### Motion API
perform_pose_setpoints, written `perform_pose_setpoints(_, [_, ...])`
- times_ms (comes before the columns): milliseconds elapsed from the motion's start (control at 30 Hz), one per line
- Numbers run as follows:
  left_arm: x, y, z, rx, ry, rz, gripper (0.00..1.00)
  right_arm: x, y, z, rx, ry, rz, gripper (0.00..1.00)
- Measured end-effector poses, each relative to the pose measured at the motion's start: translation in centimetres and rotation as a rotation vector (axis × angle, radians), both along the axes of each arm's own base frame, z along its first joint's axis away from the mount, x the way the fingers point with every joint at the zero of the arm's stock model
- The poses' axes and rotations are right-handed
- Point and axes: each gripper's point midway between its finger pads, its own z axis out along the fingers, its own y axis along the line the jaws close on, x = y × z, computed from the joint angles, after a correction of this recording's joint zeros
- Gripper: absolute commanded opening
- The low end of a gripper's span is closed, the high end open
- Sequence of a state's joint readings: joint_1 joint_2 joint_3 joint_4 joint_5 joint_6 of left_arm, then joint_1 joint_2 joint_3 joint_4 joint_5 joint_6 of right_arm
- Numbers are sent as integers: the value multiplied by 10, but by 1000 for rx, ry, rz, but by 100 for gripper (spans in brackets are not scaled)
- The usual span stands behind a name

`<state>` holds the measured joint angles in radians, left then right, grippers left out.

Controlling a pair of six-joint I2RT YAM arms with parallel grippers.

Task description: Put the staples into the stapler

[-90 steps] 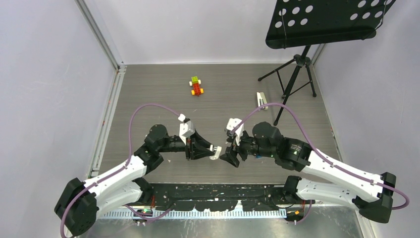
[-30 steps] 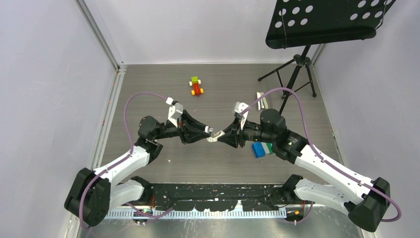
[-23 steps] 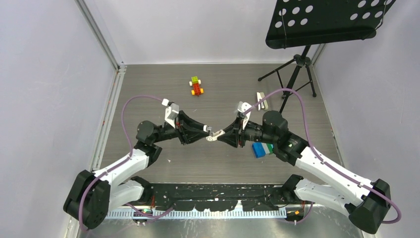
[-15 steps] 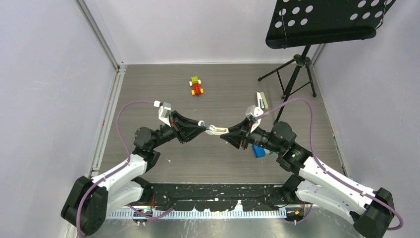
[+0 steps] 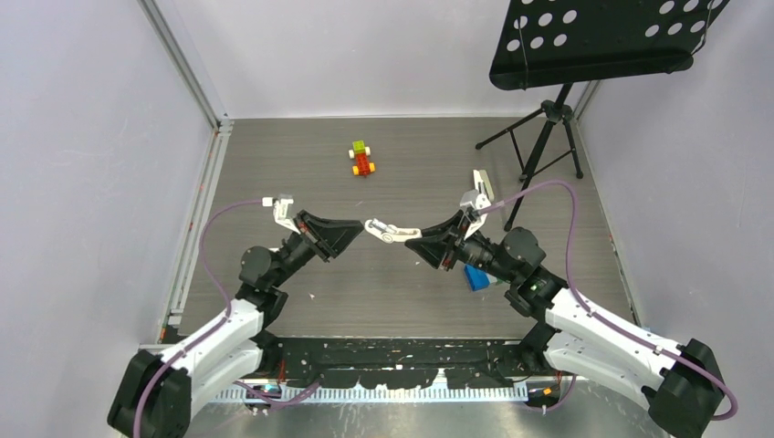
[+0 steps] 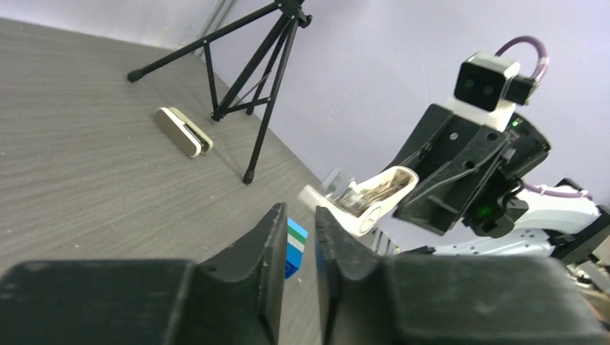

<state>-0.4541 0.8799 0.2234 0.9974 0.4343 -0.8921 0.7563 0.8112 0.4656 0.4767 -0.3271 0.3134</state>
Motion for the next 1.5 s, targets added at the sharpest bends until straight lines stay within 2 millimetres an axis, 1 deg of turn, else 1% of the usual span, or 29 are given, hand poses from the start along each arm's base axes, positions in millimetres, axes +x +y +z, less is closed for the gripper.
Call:
perform_pose_setpoints(67, [-1, 3, 0, 37, -11, 16, 48, 0, 0, -6, -28, 3, 2, 0])
perform_pose_setpoints(133, [-3, 5, 6, 102, -34, 36, 59, 0, 0, -12, -72, 4, 7, 0])
perform_pose_setpoints(200, [-5, 8, 20, 179, -89, 53, 69, 0, 0, -14, -112, -5, 13, 0])
perform_pose_setpoints(233, [-7, 10, 31, 229, -123, 59, 75, 0, 0, -14, -128, -11, 18, 0])
perform_pose_setpoints(333, [-15, 14, 63, 367, -257, 58, 88, -3, 0, -14, -167, -36, 43, 0])
perform_pose_setpoints(367, [-19, 14, 71, 415, -299, 43, 91, -5, 0, -15, -178, -45, 52, 0])
perform_pose_setpoints(433, [-28, 13, 80, 500, -380, -5, 93, -7, 1, -16, -199, -58, 72, 0])
perform_pose_setpoints(500, [-33, 9, 80, 584, -438, -76, 97, -11, 1, -20, -226, -74, 96, 0])
perform_pose_setpoints(533, [-35, 5, 75, 630, -453, -132, 98, -12, 1, -22, -237, -79, 107, 0])
perform_pose_setpoints(667, [-38, -6, 45, 726, -457, -303, 100, -18, 1, -26, -281, -107, 148, 0])
perform_pose_setpoints(700, [-39, -9, 34, 745, -463, -354, 100, -19, 1, -25, -289, -116, 160, 0])
perform_pose_setpoints(733, [-42, -12, 23, 762, -468, -404, 100, -20, 2, -24, -295, -125, 171, 0])
perform_pose_setpoints(800, [-48, -16, 10, 784, -498, -477, 100, -22, 3, -23, -307, -137, 191, 0])
perform_pose_setpoints(867, [-57, -21, 4, 794, -552, -532, 100, -23, 5, -21, -314, -147, 208, 0])
perform_pose_setpoints(967, [-68, -27, 1, 803, -624, -581, 100, -25, 7, -22, -323, -152, 231, 0])
perform_pose_setpoints(1100, [-74, -37, -6, 823, -667, -625, 99, -27, 8, -28, -339, -143, 250, 0])
perform_pose_setpoints(1200, [-74, -45, -13, 850, -667, -642, 93, -27, 9, -32, -348, -134, 259, 0])
perform_pose_setpoints(1267, [-71, -48, -19, 872, -654, -648, 87, -27, 9, -34, -350, -131, 262, 0])
perform_pose_setpoints(1367, [-68, -51, -27, 899, -633, -649, 81, -27, 10, -34, -350, -130, 266, 0])
perform_pose_setpoints(1500, [-66, -53, -33, 922, -619, -646, 70, -28, 10, -34, -349, -130, 269, 0])
